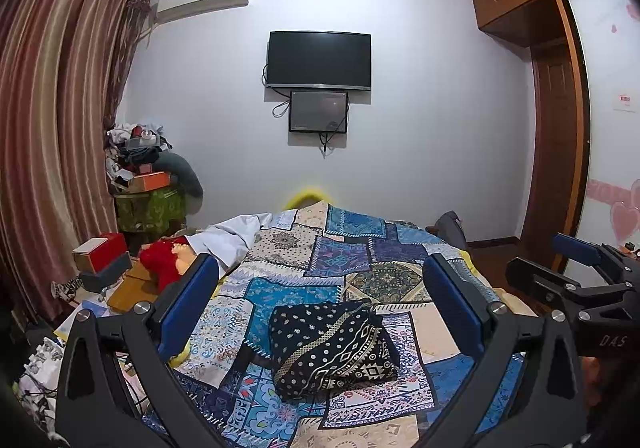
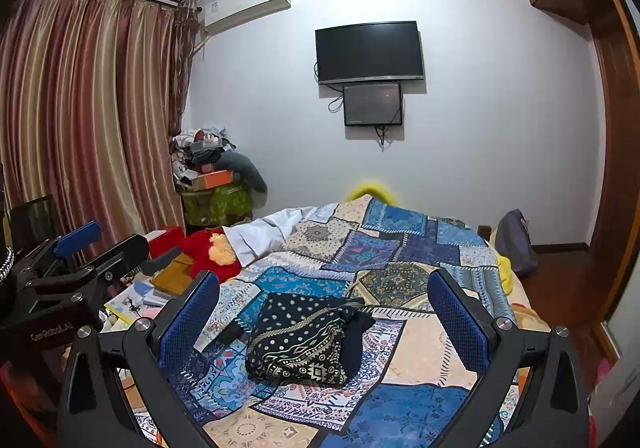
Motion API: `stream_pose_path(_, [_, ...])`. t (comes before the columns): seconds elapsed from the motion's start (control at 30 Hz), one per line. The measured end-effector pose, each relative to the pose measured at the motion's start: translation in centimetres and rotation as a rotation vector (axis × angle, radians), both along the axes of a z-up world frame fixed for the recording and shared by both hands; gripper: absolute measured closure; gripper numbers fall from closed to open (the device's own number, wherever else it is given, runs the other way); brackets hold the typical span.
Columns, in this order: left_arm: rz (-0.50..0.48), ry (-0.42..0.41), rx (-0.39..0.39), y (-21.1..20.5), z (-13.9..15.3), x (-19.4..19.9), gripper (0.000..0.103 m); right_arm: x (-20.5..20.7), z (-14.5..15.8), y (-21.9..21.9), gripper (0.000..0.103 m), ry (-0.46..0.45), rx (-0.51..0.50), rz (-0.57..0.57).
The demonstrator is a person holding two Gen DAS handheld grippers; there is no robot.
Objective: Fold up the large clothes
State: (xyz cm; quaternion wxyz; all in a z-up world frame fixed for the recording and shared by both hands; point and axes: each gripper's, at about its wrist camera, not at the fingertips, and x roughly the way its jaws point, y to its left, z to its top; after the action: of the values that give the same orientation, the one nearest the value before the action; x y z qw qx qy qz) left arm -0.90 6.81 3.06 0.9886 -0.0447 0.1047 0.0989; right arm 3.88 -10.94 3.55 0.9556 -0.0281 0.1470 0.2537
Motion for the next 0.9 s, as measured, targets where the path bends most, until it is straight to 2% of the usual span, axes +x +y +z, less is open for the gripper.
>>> stream_pose_path(0.9, [-0.066, 0.033, -0.004, -0.33, -0.53, 0.97, 0.0, 0.15, -0.06, 0.54, 0.0, 0.013, 0.01, -0.05])
